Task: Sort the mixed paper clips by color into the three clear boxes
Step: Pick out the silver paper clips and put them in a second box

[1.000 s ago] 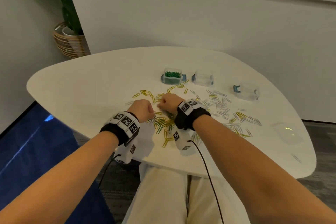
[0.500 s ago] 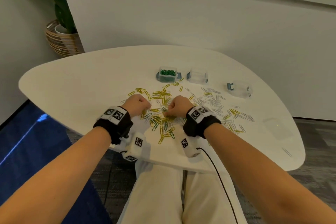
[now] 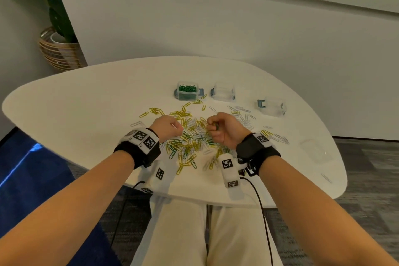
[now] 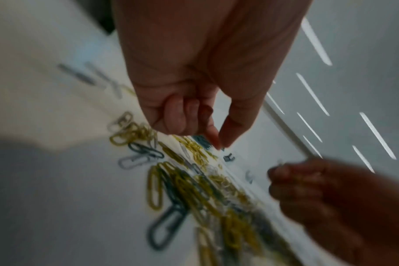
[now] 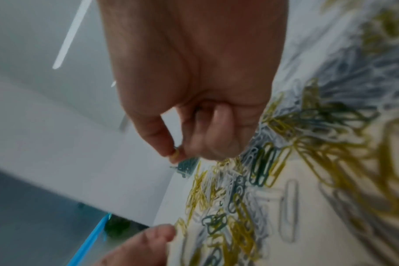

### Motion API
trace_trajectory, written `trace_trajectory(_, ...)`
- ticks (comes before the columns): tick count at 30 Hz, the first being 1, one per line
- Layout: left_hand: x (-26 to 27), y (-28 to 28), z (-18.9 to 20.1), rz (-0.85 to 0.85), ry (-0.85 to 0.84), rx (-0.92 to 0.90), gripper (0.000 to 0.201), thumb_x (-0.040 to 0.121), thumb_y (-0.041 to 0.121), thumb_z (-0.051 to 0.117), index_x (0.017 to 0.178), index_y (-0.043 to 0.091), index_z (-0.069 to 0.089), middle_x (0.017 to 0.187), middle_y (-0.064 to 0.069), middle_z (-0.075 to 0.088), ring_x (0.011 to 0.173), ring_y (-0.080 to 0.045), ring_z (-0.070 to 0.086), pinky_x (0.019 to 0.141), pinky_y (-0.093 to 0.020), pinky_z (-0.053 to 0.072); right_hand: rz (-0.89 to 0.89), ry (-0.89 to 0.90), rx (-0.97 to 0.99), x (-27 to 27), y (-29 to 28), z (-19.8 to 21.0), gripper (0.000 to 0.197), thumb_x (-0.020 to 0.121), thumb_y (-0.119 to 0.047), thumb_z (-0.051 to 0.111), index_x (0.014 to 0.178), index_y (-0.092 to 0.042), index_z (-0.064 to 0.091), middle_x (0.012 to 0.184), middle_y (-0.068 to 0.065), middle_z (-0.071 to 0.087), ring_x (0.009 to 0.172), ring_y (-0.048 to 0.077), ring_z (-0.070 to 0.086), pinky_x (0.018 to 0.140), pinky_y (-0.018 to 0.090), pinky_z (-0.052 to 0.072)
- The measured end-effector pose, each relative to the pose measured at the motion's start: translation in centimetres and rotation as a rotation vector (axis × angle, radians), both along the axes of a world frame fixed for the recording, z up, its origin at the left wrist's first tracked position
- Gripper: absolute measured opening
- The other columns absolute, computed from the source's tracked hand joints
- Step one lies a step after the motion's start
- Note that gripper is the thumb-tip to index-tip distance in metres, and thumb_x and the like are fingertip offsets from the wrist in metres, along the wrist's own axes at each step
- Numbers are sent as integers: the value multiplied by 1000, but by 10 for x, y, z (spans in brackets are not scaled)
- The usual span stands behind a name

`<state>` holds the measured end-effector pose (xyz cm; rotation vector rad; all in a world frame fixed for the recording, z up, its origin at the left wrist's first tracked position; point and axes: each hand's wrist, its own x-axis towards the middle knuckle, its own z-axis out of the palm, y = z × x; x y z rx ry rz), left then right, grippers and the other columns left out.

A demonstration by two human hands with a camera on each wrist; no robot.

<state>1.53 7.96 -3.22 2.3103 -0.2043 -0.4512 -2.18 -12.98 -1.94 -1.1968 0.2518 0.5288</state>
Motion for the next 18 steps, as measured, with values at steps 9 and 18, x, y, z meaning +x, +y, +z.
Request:
trace_trajectory(9,14,-16,3,-211,-201,335,11,83,11,66,94,13,64,115,-5,61,102,-22,56,81,-26,40,184,-282,-962,11,5,-7,15,91,-22,61,92,-11,70,66,0,59,53,9,49,47,17,40)
trace_trajectory(18,19,-10,-1,-150,-163,201,12,85,20,67,87,8,64,95,-6,66,93,-22,61,81,-32,49,413,-479,-1258,10,2,-11,13,88,-20,67,94,-9,68,88,-1,61,74,9,52,57,13,34)
